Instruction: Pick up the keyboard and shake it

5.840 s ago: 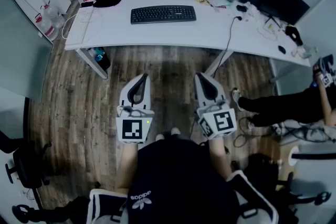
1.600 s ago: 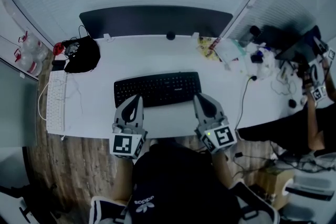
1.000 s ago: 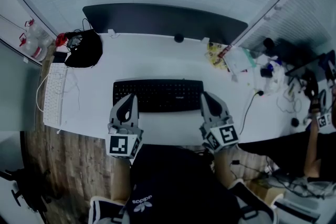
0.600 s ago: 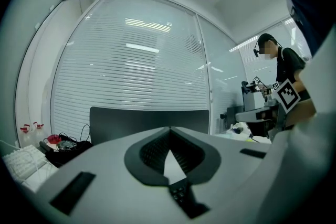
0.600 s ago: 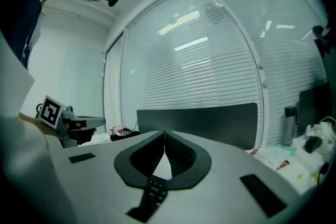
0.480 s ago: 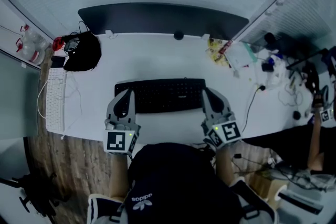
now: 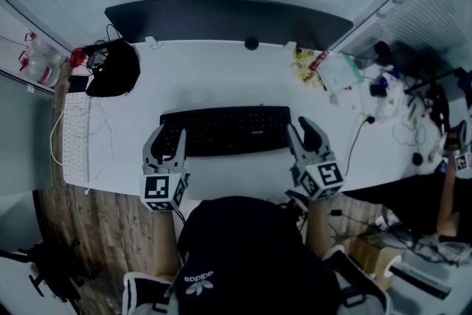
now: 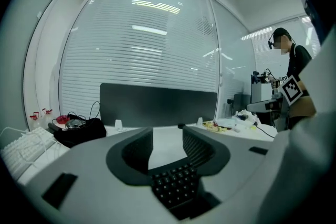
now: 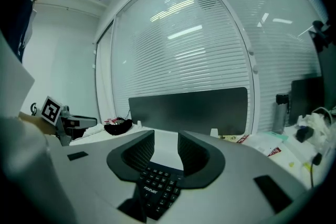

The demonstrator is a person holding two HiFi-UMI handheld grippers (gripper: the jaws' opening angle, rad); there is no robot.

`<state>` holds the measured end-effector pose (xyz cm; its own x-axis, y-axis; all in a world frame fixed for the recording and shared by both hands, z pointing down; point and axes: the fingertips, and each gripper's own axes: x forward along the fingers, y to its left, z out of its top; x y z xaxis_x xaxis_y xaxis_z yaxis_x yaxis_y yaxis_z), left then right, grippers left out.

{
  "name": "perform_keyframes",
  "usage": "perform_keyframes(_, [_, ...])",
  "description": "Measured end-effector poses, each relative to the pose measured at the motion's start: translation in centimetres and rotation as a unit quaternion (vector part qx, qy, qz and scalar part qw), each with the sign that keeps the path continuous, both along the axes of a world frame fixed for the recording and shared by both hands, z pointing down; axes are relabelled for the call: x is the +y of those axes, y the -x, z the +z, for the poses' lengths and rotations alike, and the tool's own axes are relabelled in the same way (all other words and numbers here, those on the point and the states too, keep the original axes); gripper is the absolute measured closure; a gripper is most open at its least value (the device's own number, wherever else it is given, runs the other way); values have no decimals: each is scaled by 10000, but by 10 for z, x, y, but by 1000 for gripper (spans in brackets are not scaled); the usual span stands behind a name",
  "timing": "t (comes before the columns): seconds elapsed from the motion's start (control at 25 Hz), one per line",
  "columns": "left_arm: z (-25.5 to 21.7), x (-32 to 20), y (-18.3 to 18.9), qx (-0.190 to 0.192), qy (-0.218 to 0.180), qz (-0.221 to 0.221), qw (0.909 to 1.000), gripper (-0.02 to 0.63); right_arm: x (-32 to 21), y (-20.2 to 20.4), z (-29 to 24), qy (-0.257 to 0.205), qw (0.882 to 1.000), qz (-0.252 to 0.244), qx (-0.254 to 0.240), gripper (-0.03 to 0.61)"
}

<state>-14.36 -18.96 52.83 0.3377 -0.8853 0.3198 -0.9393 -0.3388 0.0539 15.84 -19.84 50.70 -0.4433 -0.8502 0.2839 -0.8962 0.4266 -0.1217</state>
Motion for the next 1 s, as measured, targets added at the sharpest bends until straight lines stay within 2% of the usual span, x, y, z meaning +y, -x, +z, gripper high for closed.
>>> perform_keyframes(0.12, [18, -1, 7, 64, 404, -84, 9991, 421, -6, -5, 9, 104, 9999, 60, 27, 457])
perform_keyframes(0.32, [51, -6, 24, 78, 836, -261, 9961, 411, -18, -11, 32, 329, 9993, 77, 169, 456])
perform_keyframes(0.44, [76, -10, 36, 35, 1157, -355, 9926, 411, -25, -15, 53, 642, 9976, 102, 225, 443])
perform_keyframes(0.64, [112, -18, 51, 176, 1595, -601, 9852, 411, -39, -15, 80, 990, 9944, 18, 360, 433])
perform_keyframes(1.0, [158, -22, 72, 243, 2374, -843, 9674, 396, -55, -22, 122, 1722, 9848, 124, 175, 383])
